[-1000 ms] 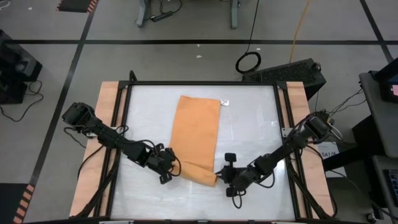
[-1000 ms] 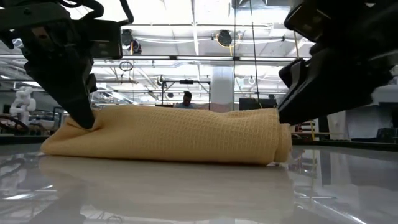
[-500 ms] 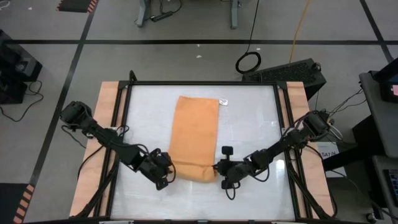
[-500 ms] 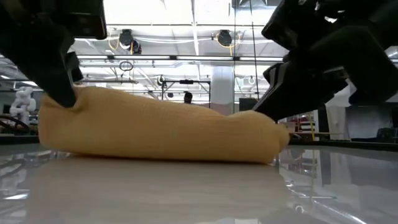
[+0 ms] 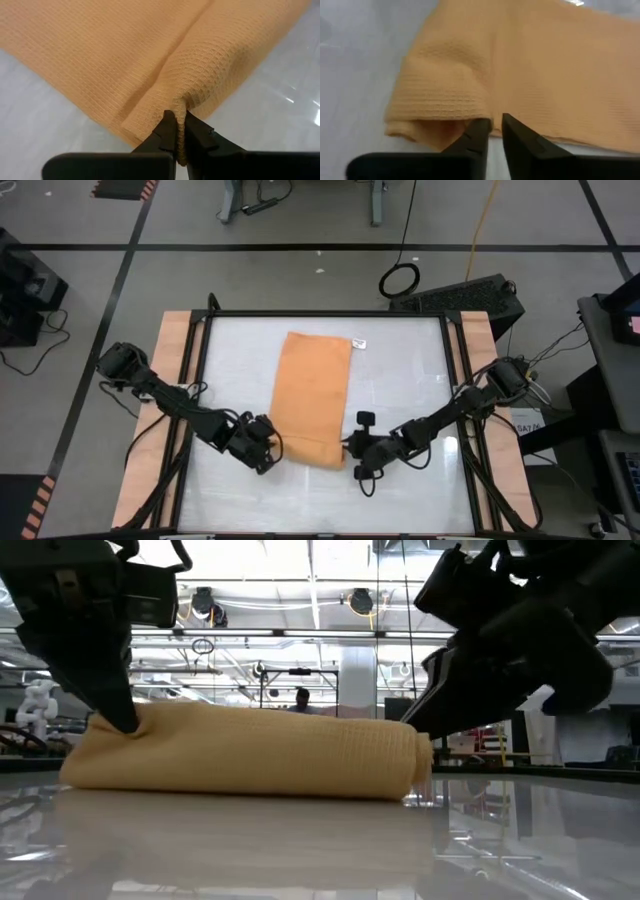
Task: Roll towel into tight, uniform cylinder
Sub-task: Roll the yellow towel
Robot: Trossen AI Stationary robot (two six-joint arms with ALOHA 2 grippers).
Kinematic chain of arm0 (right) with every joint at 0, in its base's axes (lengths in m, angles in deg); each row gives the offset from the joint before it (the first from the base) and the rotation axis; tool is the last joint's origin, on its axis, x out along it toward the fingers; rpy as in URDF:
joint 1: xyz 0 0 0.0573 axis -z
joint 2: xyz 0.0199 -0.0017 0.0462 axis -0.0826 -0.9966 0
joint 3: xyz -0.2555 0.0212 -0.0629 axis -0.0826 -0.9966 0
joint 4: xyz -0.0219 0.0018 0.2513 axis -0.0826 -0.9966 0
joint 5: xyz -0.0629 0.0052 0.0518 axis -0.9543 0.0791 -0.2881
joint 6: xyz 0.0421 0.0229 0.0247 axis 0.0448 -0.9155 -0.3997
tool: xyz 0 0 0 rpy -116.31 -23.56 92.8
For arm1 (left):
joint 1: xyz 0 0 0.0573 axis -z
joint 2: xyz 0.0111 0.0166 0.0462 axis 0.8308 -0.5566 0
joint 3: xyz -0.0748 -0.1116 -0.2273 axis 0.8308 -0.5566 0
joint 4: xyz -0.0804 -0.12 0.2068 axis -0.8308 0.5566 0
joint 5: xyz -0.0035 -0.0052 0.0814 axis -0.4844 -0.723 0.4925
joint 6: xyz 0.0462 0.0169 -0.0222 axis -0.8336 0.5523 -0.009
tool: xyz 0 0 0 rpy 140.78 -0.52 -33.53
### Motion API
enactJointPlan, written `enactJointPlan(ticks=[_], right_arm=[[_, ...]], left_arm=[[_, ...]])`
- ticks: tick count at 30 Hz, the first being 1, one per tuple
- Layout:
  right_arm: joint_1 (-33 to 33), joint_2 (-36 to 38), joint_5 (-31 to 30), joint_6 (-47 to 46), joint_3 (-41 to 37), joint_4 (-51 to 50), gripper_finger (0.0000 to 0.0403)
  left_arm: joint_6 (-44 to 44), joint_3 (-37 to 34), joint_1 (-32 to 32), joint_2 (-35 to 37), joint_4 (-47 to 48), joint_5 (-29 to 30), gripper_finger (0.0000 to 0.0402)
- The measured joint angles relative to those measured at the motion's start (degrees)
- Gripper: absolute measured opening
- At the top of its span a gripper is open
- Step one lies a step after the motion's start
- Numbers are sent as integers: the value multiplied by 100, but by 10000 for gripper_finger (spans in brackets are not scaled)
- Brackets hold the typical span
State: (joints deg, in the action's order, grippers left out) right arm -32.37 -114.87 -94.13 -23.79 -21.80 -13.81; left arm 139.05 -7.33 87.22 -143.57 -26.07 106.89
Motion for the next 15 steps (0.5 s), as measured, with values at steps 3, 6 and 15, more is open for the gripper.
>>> enactJointPlan(ticks=[3,6,15], right_arm=[[-179,171,-523,-29,-2,-65,76],[-392,397,-970,-93,0,-54,105],[-451,-403,-1288,-389,-11,804,119]], left_arm=[[92,0,-47,0,46,-3,18],[98,2,-65,0,41,-7,18],[249,4,-60,-1,150,-29,54]])
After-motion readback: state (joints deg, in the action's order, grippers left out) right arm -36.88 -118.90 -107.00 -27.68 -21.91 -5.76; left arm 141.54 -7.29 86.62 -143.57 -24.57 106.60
